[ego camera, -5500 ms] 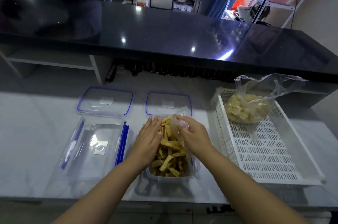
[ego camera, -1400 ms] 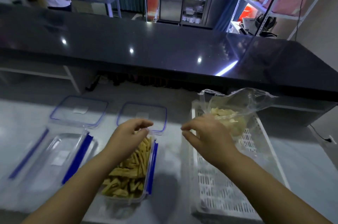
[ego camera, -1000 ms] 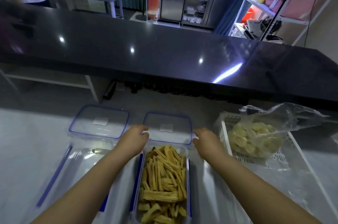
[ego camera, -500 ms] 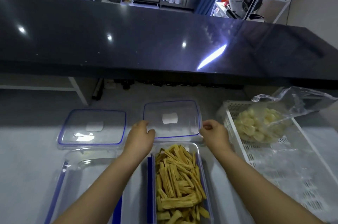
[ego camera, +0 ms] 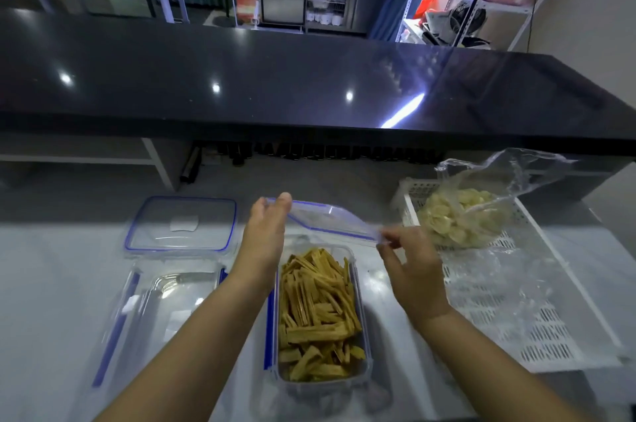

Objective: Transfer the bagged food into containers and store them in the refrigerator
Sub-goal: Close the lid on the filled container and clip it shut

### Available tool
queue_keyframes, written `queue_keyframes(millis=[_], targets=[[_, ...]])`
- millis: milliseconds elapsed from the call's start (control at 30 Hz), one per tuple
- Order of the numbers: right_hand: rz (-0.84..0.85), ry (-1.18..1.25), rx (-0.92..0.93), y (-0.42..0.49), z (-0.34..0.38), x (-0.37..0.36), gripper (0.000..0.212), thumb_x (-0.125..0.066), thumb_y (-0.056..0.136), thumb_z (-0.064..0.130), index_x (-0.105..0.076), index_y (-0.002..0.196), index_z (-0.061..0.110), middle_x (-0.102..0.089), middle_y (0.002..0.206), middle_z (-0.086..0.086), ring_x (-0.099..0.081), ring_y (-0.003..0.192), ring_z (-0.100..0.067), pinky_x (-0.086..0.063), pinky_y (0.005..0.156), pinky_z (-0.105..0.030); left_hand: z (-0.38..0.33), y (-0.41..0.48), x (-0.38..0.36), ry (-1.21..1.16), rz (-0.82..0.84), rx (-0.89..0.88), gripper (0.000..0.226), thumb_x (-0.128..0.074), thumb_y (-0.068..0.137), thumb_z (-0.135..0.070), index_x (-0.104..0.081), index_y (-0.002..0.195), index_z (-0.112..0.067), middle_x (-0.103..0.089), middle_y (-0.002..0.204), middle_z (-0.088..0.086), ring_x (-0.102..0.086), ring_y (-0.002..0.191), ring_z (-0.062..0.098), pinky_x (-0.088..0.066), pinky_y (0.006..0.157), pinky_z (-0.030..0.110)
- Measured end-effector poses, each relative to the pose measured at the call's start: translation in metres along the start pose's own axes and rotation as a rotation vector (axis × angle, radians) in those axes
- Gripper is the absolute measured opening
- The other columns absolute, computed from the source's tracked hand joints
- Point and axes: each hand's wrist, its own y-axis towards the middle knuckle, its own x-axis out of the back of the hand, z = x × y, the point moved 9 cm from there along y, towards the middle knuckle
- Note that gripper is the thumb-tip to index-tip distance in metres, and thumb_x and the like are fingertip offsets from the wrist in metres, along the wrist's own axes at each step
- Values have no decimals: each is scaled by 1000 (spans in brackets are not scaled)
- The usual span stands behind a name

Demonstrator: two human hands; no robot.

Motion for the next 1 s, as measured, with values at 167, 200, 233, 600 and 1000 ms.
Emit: queue_keyframes(millis=[167, 200, 233, 600, 1000], targets=[[4, -58, 419, -36, 52, 20, 6, -62, 87, 10, -65, 92, 8, -71, 87, -9, -56, 79, -19, -48, 71, -27, 8, -33, -2, 58, -21, -18, 68, -65, 84, -27, -30, 141, -17, -45, 132, -6, -60, 90, -2, -46, 67, 13], [10, -69, 474, -44, 60, 22, 6, -60, 89, 14, -64, 89, 9, -72, 87, -9, -56, 79, -20, -48, 70, -29, 13, -38, 0, 66, -32, -12, 67, -64, 84, -18, -30, 141, -16, -44, 127, -7, -61, 77, -6, -45, 52, 7], [20, -89, 520, -52, 66, 22, 8, -61, 89, 15, -65, 86, 9, -72, 86, -9, -56, 79, -20, -47, 69, -31, 20, -44, 3, 71, -44, 5, 67, -63, 83, -11, -30, 142, -14, -44, 128, -5, -61, 71, -6, -43, 44, 5], [218, -160, 666, -122, 88, 3, 22, -70, 84, 31, -64, 97, 15, -71, 92, -5, -60, 80, -17, -50, 69, -29, 71, -83, 24, 184, -88, 76, 52, -46, 91, -4, -37, 139, -23, -49, 135, 1, -55, 97, 8, -50, 51, 11], [286, -84, 488, -117, 70, 0, 24, -54, 93, 29, -70, 95, 11, -68, 89, -4, -57, 78, -17, -47, 66, -28, 77, -85, 23, 306, -142, 40, 38, -52, 93, -19, -47, 130, -30, -51, 124, 9, -66, 82, 17, -60, 64, 33]])
